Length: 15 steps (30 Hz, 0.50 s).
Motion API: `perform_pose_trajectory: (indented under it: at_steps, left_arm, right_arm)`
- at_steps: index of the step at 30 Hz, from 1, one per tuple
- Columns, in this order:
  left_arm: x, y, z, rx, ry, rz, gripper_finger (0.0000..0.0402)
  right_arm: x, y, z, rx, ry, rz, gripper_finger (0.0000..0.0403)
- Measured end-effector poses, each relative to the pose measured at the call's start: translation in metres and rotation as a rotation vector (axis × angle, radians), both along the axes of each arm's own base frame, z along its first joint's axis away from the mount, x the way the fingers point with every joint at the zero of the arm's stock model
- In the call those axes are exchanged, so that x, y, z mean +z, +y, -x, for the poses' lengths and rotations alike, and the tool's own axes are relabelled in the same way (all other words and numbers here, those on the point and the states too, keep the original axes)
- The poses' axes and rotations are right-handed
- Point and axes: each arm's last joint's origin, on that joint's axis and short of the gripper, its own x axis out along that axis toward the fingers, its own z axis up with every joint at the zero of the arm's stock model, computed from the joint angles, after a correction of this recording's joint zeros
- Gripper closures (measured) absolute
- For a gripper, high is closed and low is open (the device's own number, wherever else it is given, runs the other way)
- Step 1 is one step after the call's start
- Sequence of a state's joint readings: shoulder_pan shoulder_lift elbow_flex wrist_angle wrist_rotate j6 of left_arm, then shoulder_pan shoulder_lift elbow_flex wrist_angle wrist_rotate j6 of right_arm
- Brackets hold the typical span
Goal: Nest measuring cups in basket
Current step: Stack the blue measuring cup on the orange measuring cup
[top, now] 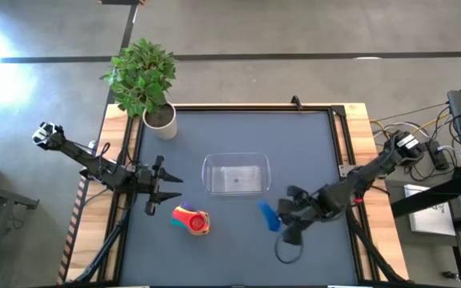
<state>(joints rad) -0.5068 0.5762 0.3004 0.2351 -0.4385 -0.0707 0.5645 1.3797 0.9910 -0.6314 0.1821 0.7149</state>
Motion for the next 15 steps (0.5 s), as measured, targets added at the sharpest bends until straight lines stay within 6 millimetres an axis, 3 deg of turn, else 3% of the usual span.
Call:
perform_pose_trajectory:
  at_steps: [8, 15]
  left_arm:
    - [0.006, 0.004, 0.008, 0.0, -0.039, 0.016, 0.0225]
    - [0.008, 0.008, 0.015, -0.001, -0.047, 0.013, 0.0225]
  right_arm:
    - [0.031, -0.025, -0.08, 0.034, -0.268, 0.067, 0.0395]
    - [0.034, -0.037, -0.149, 0.119, -0.308, 0.159, 0.0395]
